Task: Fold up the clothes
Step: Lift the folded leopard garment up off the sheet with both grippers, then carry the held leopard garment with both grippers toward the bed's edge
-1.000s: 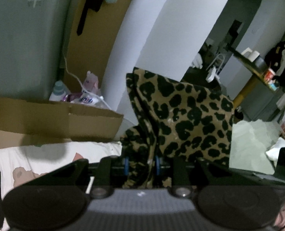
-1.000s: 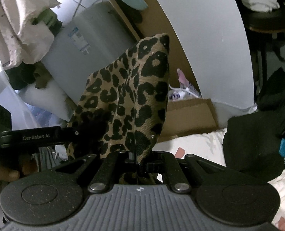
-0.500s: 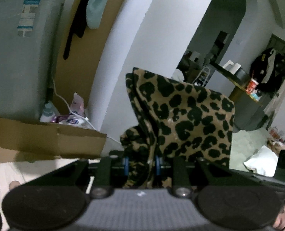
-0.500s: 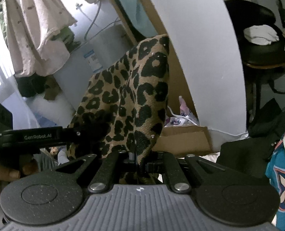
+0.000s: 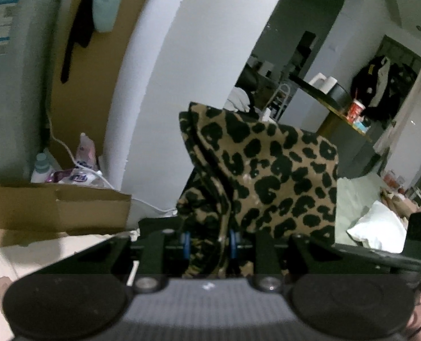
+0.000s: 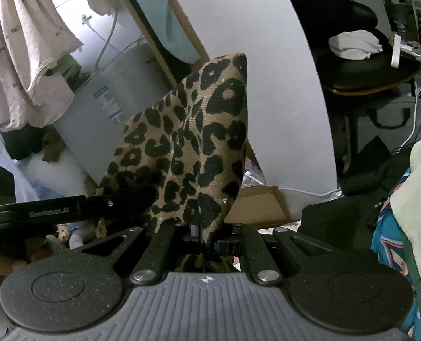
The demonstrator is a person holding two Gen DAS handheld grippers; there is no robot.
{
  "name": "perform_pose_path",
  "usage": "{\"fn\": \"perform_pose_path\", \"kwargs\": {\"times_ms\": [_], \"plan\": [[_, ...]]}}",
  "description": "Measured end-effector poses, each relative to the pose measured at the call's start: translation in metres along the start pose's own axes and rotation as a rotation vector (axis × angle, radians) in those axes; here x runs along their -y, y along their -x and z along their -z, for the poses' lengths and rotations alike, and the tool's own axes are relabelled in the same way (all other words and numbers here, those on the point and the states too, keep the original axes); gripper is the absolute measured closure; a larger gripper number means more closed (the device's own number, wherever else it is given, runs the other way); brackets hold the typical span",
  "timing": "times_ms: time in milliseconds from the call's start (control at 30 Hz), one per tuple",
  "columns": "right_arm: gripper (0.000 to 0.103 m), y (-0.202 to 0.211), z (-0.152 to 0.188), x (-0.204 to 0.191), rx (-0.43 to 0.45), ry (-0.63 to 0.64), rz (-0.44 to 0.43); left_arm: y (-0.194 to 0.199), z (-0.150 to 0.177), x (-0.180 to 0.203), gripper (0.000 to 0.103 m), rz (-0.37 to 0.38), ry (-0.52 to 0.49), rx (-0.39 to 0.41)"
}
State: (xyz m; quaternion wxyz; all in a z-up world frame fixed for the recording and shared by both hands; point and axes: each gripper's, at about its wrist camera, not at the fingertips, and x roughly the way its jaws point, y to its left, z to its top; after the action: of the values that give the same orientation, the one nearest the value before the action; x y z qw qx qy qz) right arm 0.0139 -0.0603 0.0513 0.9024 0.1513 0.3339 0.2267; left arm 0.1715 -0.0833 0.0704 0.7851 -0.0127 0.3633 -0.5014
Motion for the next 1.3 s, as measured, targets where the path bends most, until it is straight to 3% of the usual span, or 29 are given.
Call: {"fn": "perform_pose_path", "kwargs": {"times_ms": [200, 667, 900, 1300], "plan": [[0.098, -0.01, 0.0, 0.028, 0.006, -0.023, 0.008, -0.04, 0.007, -0.001, 0.078, 0.015, 0.01, -0.025], [0.098, -0.077, 0.025, 0.094, -0.071, -0.105, -0.039, -0.129, 0.041, -0.022, 0.078, 0.037, 0.071, -0.082], [0.098, -0.118, 0.037, 0.12, -0.087, -0.12, -0.022, -0.175, 0.055, -0.038, 0.078, 0.032, 0.102, -0.107], [0.098, -0.181, 0.051, 0.151, -0.13, -0.069, -0.013, -0.253, 0.078, -0.059, 0.078, 0.042, 0.15, -0.149]]}}
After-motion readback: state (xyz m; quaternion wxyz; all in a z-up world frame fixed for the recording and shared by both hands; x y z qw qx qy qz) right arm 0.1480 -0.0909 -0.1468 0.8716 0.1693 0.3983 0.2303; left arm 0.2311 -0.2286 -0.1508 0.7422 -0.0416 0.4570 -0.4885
